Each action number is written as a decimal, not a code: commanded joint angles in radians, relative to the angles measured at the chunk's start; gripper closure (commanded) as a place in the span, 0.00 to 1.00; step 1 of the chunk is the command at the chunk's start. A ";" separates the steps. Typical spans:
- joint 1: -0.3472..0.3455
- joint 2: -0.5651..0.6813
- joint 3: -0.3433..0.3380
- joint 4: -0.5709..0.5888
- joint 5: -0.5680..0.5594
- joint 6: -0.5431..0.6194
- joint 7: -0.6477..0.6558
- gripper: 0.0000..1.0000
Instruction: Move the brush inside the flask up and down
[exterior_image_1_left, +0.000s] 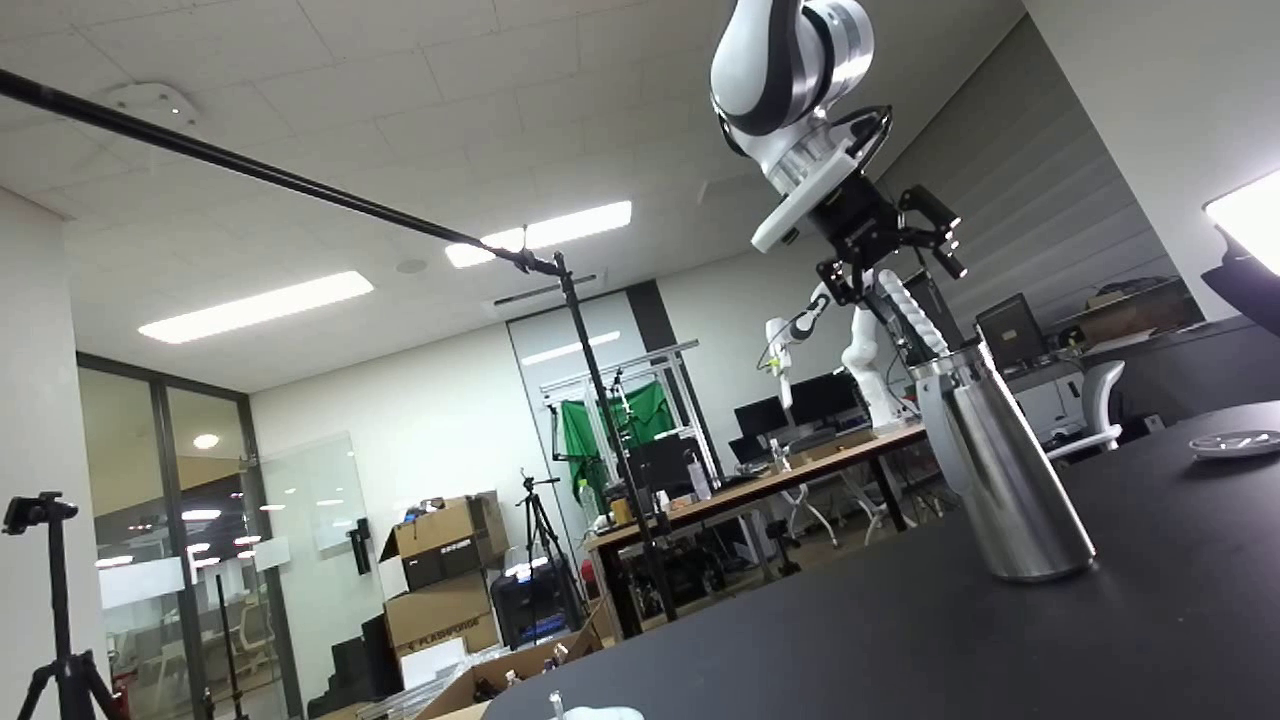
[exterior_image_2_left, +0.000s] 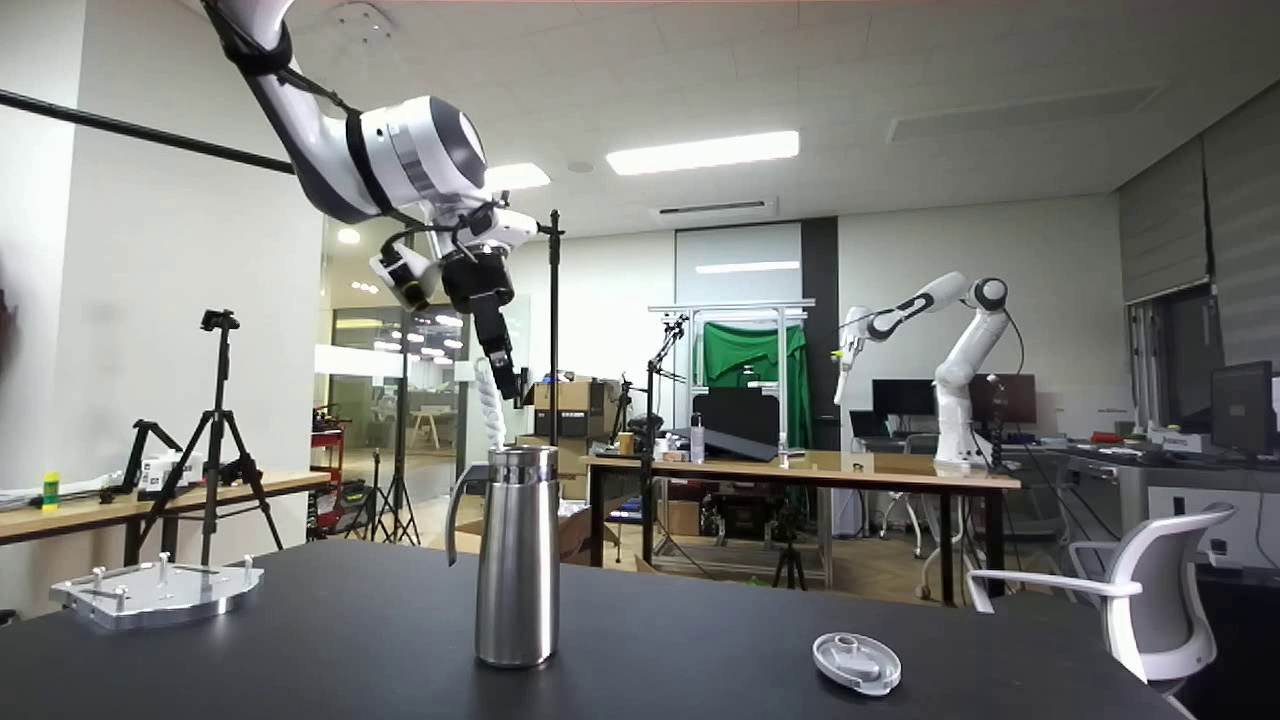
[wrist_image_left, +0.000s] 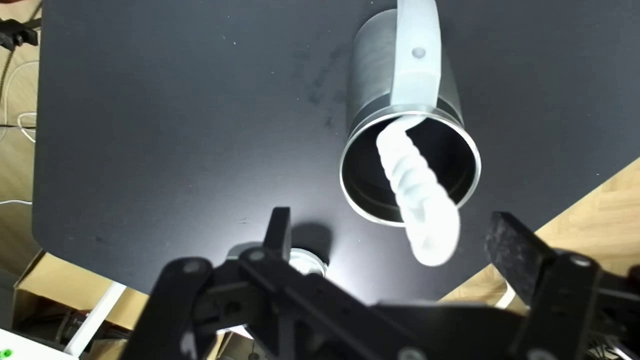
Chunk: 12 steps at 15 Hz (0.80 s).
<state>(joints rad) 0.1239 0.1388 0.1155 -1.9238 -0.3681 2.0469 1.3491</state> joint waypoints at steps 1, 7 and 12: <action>0.018 0.021 -0.017 0.033 0.024 -0.019 0.029 0.00; 0.019 0.029 -0.019 0.033 0.078 -0.018 0.013 0.00; 0.030 0.029 -0.020 0.029 0.060 -0.015 0.024 0.33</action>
<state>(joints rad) 0.1352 0.1546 0.1088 -1.9234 -0.2969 2.0473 1.3496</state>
